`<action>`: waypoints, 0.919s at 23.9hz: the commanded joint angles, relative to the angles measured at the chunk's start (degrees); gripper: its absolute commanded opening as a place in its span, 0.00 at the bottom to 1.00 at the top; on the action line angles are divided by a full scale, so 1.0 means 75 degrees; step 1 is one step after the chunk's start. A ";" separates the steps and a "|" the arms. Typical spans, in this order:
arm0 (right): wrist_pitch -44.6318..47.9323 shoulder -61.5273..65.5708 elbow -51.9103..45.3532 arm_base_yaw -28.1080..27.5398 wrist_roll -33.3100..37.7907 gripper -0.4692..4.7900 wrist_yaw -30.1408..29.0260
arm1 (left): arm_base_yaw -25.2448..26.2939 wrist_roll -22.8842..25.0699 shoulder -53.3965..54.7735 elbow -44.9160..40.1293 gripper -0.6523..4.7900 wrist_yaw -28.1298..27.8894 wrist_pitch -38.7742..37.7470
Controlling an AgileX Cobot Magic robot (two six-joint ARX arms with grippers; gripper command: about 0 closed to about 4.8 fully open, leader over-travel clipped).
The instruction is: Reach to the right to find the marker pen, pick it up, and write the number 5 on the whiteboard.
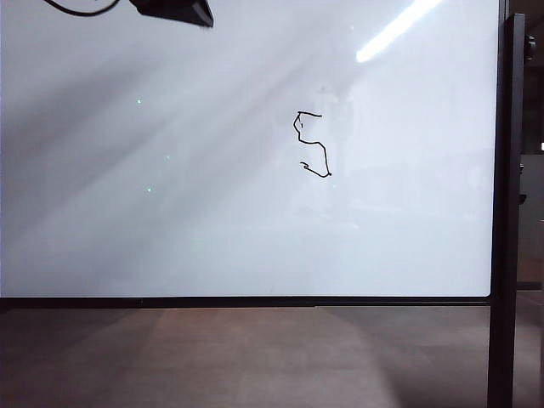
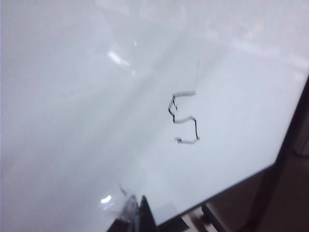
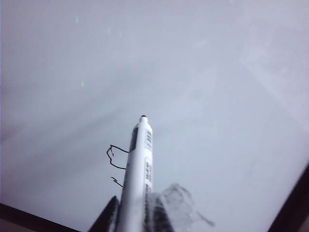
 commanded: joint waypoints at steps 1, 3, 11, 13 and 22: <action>-0.0382 -0.0816 -0.0402 0.0012 0.0303 0.08 0.0181 | 0.0000 0.0163 -0.0379 0.0023 0.11 -0.0321 -0.0434; -0.0475 -0.1402 -0.0758 0.0012 0.0344 0.08 0.0207 | 0.0000 0.0358 -0.0731 0.0023 0.11 -0.0501 -0.1291; -0.0662 -0.3640 -0.2270 0.0012 0.0720 0.08 0.0606 | 0.0000 -0.0294 -0.2818 0.0020 0.11 -0.1623 -0.4473; -0.0659 -0.4121 -0.2614 0.0012 0.0723 0.08 0.0606 | 0.0000 -0.0493 -0.3541 0.0020 0.11 -0.1629 -0.4841; -0.1239 -0.5330 -0.3663 0.0015 0.0912 0.08 0.0184 | -0.0003 -0.1559 -0.6612 0.0020 0.11 -0.1629 -0.7079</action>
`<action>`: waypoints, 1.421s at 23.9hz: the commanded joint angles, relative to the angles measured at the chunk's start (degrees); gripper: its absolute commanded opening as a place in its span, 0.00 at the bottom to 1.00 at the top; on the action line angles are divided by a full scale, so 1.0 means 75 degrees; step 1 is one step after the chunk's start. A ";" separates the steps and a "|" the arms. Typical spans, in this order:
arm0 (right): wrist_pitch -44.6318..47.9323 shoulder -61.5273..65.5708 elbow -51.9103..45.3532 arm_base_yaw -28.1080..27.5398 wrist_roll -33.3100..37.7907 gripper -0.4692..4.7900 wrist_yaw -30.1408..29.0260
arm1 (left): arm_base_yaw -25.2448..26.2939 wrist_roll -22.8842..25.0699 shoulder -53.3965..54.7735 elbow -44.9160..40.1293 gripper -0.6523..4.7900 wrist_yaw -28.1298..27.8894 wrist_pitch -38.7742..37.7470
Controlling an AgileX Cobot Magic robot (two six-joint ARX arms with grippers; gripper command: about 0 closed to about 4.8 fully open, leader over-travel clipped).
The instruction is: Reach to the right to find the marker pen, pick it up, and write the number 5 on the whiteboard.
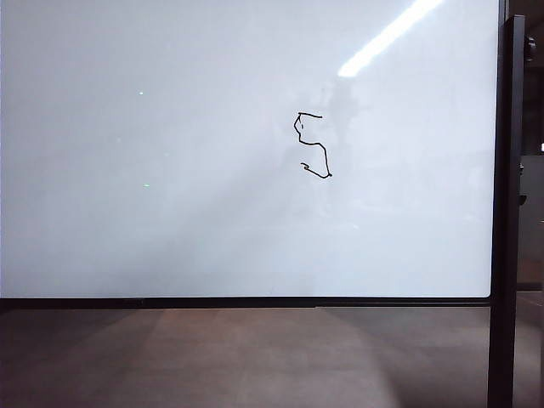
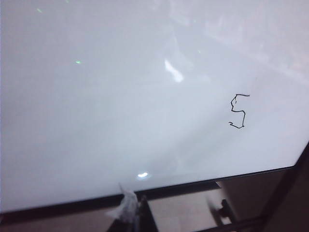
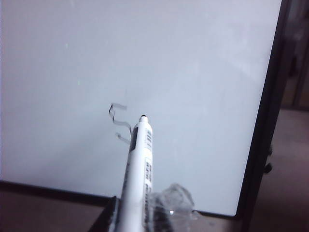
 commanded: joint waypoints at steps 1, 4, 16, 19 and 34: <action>0.0050 -0.0434 -0.0393 0.0012 0.0035 0.08 -0.0341 | -0.0003 -0.0603 -0.0997 -0.0003 0.11 -0.0015 -0.1445; 0.0050 -0.0845 -0.0839 0.0012 0.0038 0.08 -0.0373 | -0.0003 -0.0822 -0.1874 -0.0006 0.11 0.0219 -0.2407; 0.0207 -0.2130 -0.3395 0.0012 0.0452 0.08 -0.1515 | 0.0000 -0.0749 -0.2940 -0.1469 0.11 0.2702 -0.3258; 0.0676 -0.2218 -0.3958 0.0012 0.0746 0.08 -0.1512 | -0.0003 -0.0749 -0.2958 -0.2771 0.11 0.3570 -0.1052; 0.1845 -0.2221 -0.5654 0.0009 0.1000 0.08 -0.0676 | -0.0003 -0.0181 -0.2978 -0.8408 0.11 0.3727 0.5578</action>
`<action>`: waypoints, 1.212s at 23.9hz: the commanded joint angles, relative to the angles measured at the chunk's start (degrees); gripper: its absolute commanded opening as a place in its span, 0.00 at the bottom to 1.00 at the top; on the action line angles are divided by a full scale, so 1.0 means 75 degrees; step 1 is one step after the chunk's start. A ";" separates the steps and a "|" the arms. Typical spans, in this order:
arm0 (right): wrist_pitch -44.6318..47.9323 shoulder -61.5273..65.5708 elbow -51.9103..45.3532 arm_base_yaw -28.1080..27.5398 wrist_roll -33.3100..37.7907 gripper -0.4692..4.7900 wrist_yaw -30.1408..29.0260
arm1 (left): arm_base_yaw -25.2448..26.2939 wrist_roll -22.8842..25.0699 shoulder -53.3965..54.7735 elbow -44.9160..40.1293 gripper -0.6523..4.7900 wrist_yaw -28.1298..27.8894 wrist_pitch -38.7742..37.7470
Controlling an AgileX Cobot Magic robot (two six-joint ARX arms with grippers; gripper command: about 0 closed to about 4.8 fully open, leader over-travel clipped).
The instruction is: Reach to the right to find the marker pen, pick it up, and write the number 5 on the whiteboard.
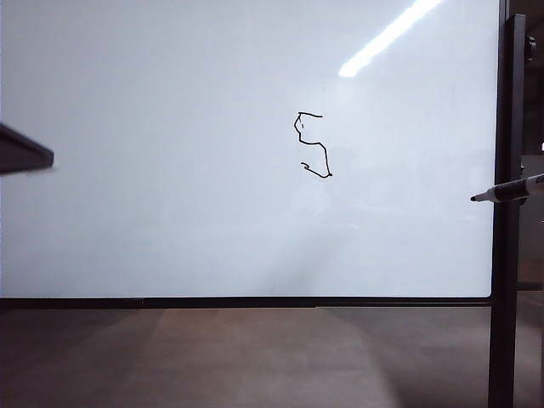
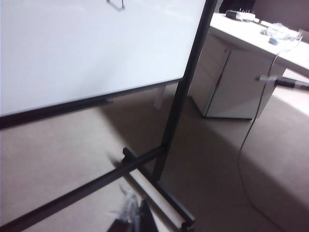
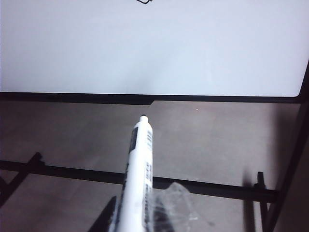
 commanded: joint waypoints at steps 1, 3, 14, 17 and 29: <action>0.0047 -0.0009 -0.0035 0.0009 -0.0082 0.08 0.0047 | 0.0000 0.0219 -0.0015 -0.0041 0.12 -0.0149 0.0300; 0.0020 -0.0009 -0.0032 0.0009 -0.0079 0.08 0.0044 | 0.0003 0.0166 -0.0015 -0.0035 0.13 -0.0140 0.0408; 0.0023 -0.0009 -0.0032 0.0009 -0.0082 0.09 0.0041 | 0.0166 0.0195 -0.0516 -0.0038 0.13 -0.0050 0.0012; 0.0023 -0.0009 -0.0032 -0.0128 -0.0082 0.09 0.0015 | 0.1466 0.0195 -0.0863 -0.0038 0.13 0.0921 0.0003; 0.0020 -0.0009 -0.0032 -0.2425 -0.0082 0.09 0.0026 | 0.5642 0.0195 -0.1332 -0.0038 0.13 0.1233 -0.0111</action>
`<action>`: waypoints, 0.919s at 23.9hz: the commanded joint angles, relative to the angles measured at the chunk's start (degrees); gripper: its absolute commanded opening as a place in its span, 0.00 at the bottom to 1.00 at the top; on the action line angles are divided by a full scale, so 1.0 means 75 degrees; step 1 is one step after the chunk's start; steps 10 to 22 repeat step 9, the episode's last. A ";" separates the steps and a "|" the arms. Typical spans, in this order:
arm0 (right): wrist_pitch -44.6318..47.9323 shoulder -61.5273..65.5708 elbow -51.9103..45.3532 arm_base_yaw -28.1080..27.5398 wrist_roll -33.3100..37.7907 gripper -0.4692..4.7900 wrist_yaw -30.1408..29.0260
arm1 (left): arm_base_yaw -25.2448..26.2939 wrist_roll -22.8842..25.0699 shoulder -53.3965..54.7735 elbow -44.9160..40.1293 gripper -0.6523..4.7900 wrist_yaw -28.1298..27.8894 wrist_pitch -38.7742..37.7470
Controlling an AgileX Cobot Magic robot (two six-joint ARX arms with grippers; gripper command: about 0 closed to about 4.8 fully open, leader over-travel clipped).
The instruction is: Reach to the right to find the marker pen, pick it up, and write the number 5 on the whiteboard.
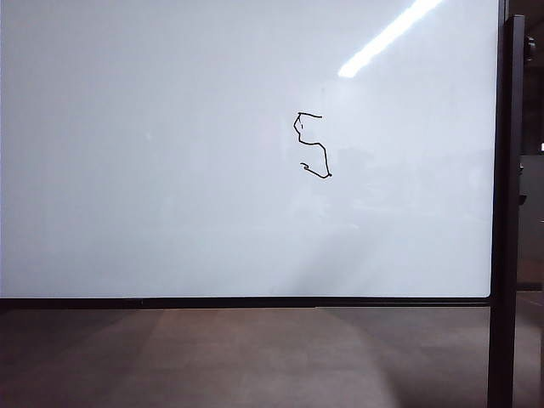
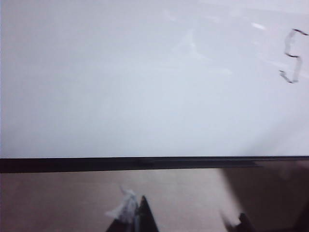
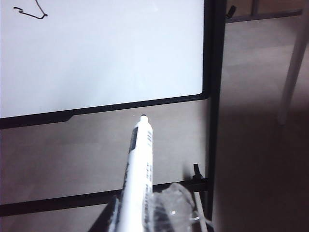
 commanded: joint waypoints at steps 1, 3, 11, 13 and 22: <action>0.0090 -0.0006 -0.0032 -0.0245 -0.0023 0.09 0.0026 | 0.0163 0.0006 0.0009 0.0009 0.13 0.0023 0.0052; 0.0090 -0.0006 -0.0032 -0.0239 -0.0023 0.09 0.0023 | 0.0163 0.0006 0.0009 0.0009 0.13 0.0026 0.0055; 0.0090 -0.0006 -0.0035 -0.0219 -0.0023 0.09 0.0023 | 0.0163 0.0006 0.0009 0.0009 0.14 0.0026 0.0052; 0.0090 -0.0006 -0.0035 -0.0219 -0.0023 0.09 0.0023 | 0.0163 0.0006 0.0009 0.0009 0.14 0.0026 0.0052; 0.0090 -0.0006 -0.0035 -0.0219 -0.0023 0.09 0.0023 | 0.0163 0.0006 0.0009 0.0009 0.14 0.0026 0.0052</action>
